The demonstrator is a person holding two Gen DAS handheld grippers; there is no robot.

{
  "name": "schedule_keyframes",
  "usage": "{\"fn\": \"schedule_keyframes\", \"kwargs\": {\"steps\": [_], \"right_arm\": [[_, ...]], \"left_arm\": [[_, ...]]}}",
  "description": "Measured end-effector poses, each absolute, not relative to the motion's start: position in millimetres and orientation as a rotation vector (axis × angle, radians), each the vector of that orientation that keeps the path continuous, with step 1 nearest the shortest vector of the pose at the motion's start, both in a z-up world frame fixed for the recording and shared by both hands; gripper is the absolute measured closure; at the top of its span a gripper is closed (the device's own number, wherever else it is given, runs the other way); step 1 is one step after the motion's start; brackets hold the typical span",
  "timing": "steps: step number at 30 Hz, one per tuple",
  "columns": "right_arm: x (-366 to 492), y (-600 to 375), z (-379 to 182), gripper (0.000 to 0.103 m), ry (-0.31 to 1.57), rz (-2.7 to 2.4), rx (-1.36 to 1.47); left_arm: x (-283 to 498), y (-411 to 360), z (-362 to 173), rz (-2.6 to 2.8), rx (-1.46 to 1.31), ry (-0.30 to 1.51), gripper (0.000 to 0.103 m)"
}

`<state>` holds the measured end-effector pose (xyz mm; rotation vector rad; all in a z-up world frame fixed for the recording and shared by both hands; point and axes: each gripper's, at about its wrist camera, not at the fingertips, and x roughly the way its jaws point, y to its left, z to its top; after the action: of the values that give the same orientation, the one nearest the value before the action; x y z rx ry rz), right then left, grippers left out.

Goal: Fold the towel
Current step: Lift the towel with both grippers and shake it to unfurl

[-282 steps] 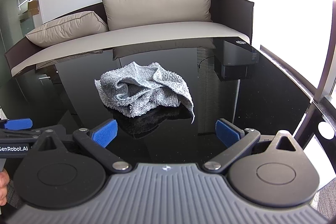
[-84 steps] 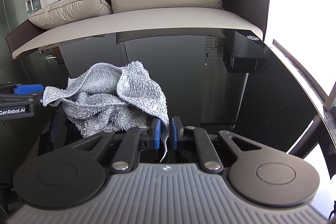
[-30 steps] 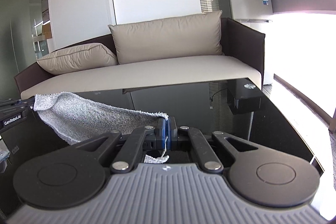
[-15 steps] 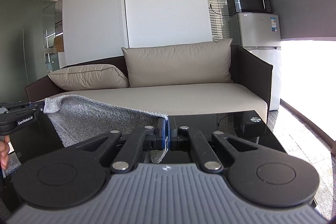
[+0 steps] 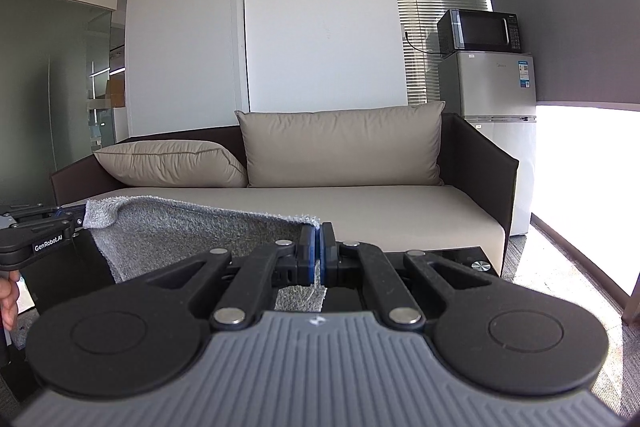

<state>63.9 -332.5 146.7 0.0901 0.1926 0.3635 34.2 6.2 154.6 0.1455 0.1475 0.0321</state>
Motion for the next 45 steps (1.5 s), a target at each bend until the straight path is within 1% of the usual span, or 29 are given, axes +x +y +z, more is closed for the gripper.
{"fn": "schedule_keyframes", "kwargs": {"steps": [11, 16, 36, 45], "right_arm": [[54, -339, 171, 0.101, 0.167, 0.344, 0.079], [49, -344, 172, 0.101, 0.171, 0.338, 0.078], [3, -356, 199, 0.101, 0.154, 0.352, 0.042], [17, -352, 178, 0.101, 0.210, 0.344, 0.052]], "left_arm": [[29, 1, 171, 0.012, 0.137, 0.139, 0.100], [24, 0, 170, 0.005, 0.129, 0.146, 0.100], [-22, -12, 188, 0.004, 0.123, 0.105, 0.099], [-3, -10, 166, 0.026, 0.142, 0.155, 0.099]]}}
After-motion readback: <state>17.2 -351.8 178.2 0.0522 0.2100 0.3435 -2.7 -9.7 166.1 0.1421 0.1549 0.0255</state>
